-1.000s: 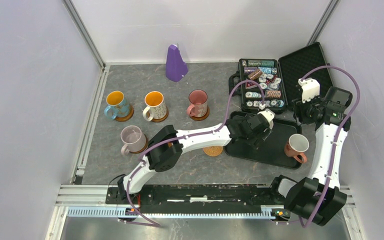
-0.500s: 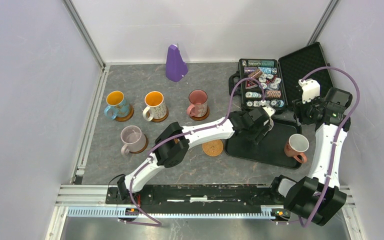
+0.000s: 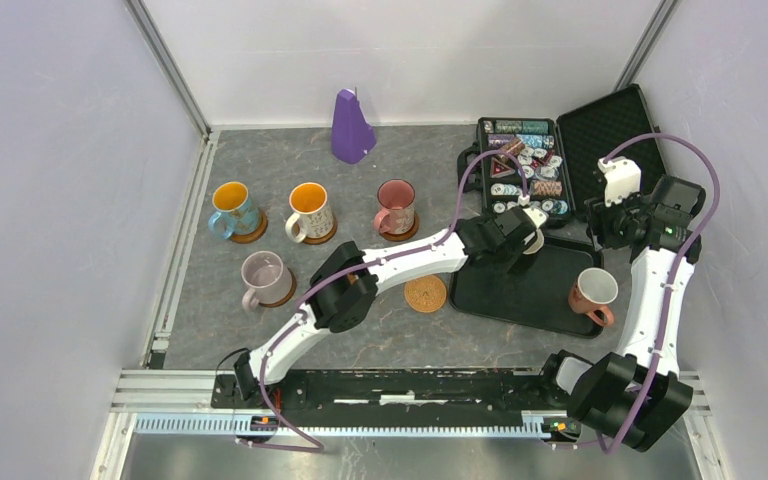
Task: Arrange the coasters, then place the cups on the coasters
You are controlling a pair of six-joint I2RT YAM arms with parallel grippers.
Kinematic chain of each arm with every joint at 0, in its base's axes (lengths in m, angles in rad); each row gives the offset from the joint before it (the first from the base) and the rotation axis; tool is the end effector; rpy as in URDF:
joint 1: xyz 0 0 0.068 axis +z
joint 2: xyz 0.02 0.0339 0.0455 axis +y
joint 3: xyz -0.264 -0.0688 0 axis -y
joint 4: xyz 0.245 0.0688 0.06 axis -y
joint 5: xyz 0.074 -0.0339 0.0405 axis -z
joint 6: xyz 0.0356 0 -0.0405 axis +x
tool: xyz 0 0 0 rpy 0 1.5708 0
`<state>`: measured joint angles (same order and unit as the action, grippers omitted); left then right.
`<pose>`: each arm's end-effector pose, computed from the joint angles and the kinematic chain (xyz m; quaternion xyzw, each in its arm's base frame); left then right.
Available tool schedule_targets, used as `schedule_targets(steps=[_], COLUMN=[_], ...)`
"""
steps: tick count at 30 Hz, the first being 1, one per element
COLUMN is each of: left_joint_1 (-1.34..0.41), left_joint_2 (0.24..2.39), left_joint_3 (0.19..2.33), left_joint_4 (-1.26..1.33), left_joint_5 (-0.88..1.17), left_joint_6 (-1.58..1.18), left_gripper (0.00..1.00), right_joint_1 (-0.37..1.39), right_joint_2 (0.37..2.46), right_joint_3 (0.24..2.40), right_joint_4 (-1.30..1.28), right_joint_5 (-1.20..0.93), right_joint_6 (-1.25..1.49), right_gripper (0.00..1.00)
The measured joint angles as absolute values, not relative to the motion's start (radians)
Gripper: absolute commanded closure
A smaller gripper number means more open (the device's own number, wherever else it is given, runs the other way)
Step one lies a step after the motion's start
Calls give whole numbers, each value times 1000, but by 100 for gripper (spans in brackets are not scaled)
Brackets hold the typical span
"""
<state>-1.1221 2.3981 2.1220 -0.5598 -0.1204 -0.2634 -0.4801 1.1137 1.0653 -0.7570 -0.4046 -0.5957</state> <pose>0.2380 -0.4844 0.2020 0.3681 0.8560 -0.1858 0.3118 0.2061 -0.0915 0.3215 -0.1274 0.9029 -0.0273 0.4096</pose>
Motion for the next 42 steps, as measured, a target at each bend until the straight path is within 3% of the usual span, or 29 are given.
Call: schedule_targets(steps=[5, 10, 23, 31, 42], left_joint_1=[-1115, -1107, -993, -809, -712], left_joint_2=[2371, 2231, 1531, 1157, 889], left_joint_3=[2067, 1869, 1226, 899, 601], left_joint_4=[-514, -450, -207, -260, -345], left_joint_5=[-117, -94, -28, -35, -40], left_joint_6=[-239, -190, -103, -79, 43], left_gripper=[98, 98, 98, 98, 98], right_joint_1=[-480, -480, -480, -480, -480], right_joint_2=[1117, 1130, 1153, 1186, 1223], right_joint_3=[1065, 1065, 1065, 1065, 1065], right_joint_4=[-744, -721, -688, -689, -709], right_joint_5=[-422, -447, -526, -555, -569], right_joint_6=[-585, -567, -537, -537, -566], right_gripper=[42, 43, 38, 34, 22])
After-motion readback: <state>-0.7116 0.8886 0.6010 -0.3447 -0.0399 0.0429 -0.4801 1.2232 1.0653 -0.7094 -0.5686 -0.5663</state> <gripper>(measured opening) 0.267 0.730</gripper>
